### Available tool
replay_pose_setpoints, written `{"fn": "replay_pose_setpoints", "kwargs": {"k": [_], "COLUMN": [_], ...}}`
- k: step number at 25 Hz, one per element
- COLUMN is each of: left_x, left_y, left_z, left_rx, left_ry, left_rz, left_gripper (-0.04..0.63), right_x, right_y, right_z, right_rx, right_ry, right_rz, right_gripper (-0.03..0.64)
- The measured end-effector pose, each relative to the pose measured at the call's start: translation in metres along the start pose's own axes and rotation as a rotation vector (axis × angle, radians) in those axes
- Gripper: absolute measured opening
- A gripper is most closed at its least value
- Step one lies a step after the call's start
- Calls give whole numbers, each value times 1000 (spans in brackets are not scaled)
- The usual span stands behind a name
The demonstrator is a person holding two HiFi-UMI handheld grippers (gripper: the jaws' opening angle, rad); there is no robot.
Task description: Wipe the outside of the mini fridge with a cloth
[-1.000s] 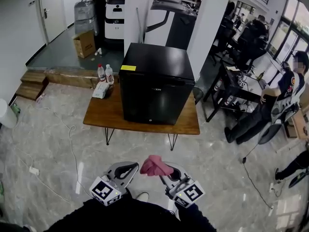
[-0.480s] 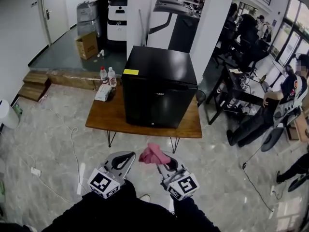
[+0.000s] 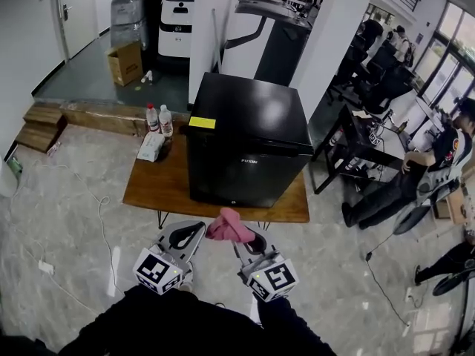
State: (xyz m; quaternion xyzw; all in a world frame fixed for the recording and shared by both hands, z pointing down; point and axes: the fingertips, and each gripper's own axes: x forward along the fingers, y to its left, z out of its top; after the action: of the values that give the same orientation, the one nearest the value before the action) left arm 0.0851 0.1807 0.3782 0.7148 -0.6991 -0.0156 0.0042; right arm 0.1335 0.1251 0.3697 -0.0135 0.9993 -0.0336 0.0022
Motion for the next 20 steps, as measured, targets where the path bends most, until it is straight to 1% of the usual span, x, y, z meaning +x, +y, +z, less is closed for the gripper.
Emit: {"fn": "replay_pose_setpoints", "kwargs": {"k": [3, 6, 10, 12, 16, 20], "left_x": [15, 32, 52, 62, 73, 76], "left_y": [36, 67, 104, 120, 148, 177], "left_z": [-4, -5, 7, 11, 7, -4], "left_rx": [-16, -17, -13, -9, -17, -23], "left_ry": [-1, 2, -26, -34, -23, -3], "left_rz": [-3, -14, -35, -44, -47, -49], "left_gripper": [5, 5, 5, 5, 5, 5], "right_x": [35, 63, 101, 123, 169, 206], "right_y": [-13, -31, -56, -62, -62, -75], "right_z": [-5, -3, 9, 7, -15, -42], "right_rx": [10, 1, -16, -14, 19, 97], "right_ry": [23, 30, 22, 34, 98, 137], "right_rz": [-14, -36, -74, -80, -84, -164], "right_gripper": [47, 47, 48, 46, 46, 46]}}
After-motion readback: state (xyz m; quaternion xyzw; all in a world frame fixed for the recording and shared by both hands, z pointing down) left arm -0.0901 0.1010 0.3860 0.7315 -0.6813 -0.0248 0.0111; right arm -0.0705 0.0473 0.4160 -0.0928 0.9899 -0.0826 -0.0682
